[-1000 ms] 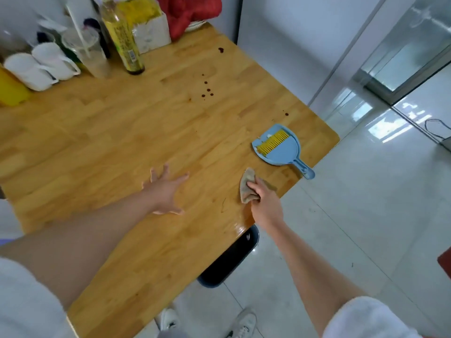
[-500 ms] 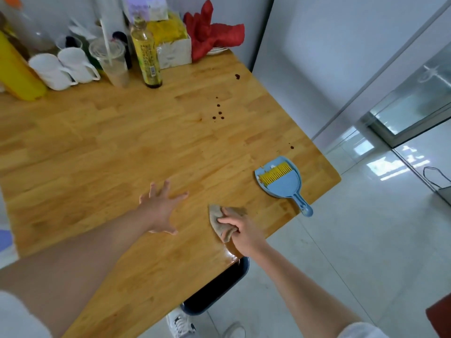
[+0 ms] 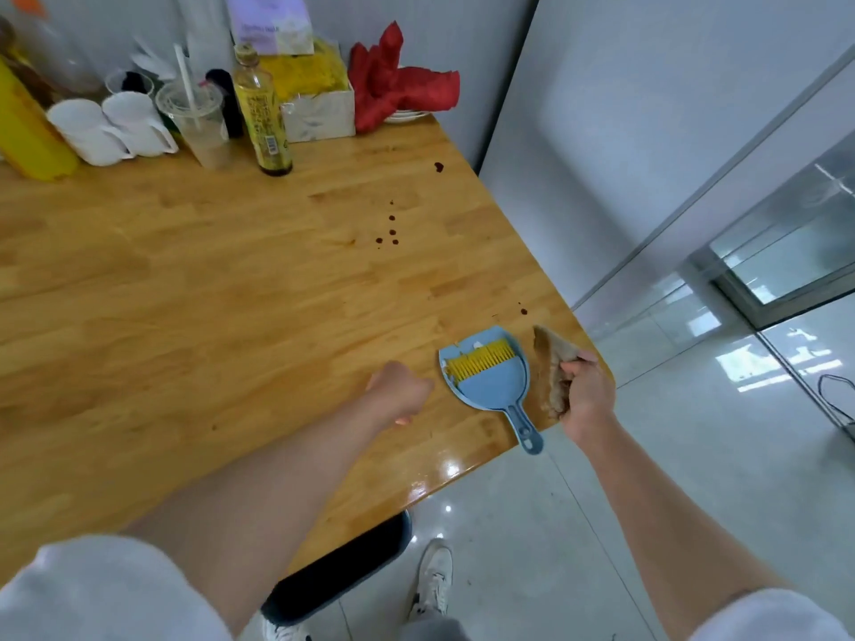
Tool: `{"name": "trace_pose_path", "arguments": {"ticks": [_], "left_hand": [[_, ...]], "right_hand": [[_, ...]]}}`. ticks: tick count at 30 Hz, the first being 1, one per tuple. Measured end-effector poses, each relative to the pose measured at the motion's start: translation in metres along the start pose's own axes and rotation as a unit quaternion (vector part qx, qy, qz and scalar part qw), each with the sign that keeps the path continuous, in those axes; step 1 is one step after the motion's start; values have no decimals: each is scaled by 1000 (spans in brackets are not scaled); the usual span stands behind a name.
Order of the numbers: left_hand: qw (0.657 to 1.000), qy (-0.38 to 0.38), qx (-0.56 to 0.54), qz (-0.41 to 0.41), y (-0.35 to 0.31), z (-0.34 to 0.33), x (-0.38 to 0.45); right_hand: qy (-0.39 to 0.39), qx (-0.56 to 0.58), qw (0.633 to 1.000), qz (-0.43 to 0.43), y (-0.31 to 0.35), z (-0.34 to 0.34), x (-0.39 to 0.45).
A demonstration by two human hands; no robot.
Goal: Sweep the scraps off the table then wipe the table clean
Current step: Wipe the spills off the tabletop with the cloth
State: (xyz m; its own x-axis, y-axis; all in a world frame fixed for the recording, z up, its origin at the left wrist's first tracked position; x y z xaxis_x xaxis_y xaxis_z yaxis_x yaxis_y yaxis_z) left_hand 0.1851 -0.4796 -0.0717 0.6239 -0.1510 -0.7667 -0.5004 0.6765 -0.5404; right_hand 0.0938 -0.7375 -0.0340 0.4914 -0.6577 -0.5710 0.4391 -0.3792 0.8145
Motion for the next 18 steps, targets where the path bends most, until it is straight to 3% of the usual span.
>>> {"name": "trace_pose_path", "arguments": {"ticks": [3,9,18], "left_hand": [[998,-7,-63,20,-17,-32,8],[995,-82,-53,36,-26,-44,24],[997,-70,-25,5,-8,-21,14]], "right_hand": [[-6,15,1000,-15,-4,2,18],[37,30,998,-43,-10,-9,45],[99,-6,995,-20,-10,-28,21]]}}
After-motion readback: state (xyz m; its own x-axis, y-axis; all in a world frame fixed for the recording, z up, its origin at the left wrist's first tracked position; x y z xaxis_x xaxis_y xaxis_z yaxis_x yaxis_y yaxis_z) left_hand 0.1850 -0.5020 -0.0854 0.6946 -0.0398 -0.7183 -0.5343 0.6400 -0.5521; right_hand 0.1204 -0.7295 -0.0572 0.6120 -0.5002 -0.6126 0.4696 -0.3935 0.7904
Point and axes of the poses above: each hand's wrist, its own x-axis towards the middle knuckle, its own z-axis out of the back of the hand, y = z × x, the point moved 4 cm from there along x, towards the middle knuckle, and after that the axes turned 1 degree about y, right-handed, at the moved point
